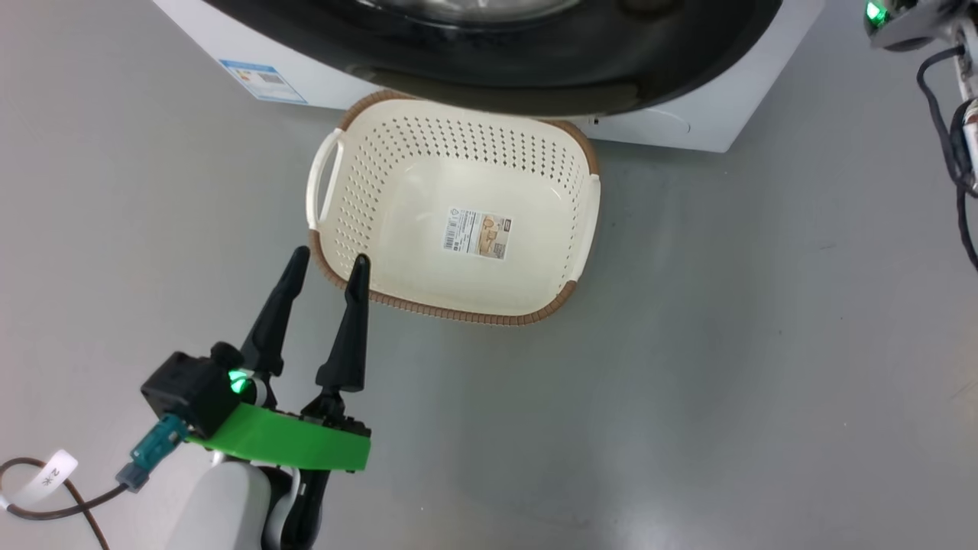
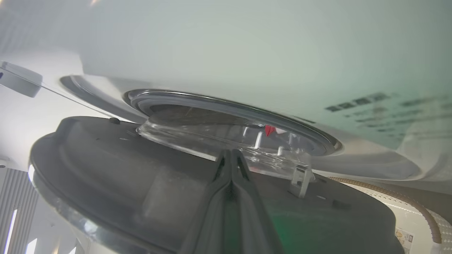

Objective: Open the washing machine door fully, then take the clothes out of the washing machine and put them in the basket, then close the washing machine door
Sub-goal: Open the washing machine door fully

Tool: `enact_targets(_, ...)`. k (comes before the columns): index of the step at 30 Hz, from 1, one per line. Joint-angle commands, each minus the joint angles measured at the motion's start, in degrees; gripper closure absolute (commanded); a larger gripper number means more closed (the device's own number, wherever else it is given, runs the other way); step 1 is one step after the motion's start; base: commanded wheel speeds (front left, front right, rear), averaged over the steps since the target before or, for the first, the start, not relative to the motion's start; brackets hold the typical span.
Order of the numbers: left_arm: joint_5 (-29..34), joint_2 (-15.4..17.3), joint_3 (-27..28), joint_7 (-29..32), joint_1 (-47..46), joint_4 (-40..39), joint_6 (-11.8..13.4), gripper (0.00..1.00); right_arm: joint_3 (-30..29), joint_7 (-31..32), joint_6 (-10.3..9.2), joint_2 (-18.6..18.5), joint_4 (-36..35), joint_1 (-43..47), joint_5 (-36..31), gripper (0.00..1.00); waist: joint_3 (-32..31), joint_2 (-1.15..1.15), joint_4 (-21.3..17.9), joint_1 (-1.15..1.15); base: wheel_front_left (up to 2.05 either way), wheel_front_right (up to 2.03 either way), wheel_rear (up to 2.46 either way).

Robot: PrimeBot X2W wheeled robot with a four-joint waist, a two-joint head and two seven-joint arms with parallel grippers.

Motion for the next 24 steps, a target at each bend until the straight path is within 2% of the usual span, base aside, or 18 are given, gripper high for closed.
enact_targets(1,-0.02,0.97,1.64,-0.46,0.18,-0.89,-0.18,0.00,1.00,1.10,0.10,2.14,-2.67,2.28,-0.66,1.00,-0.92,0.00,0.12,0.00,0.00,0.00,0.00)
enact_targets(9,0.54,1.29,1.72,-0.46,2.02,0.15,-0.18,0.00,1.93,2.80,0.10,2.58,-6.59,8.46,-0.50,1.00,-4.28,0.00,-0.11,0.00,0.00,0.00,0.00)
enact_targets(24,2.53,1.18,2.86,-0.46,8.07,1.50,-0.18,0.00,5.17,7.23,0.10,5.20,-18.45,24.23,0.06,1.00,-12.98,0.00,1.06,0.00,0.00,0.00,0.00)
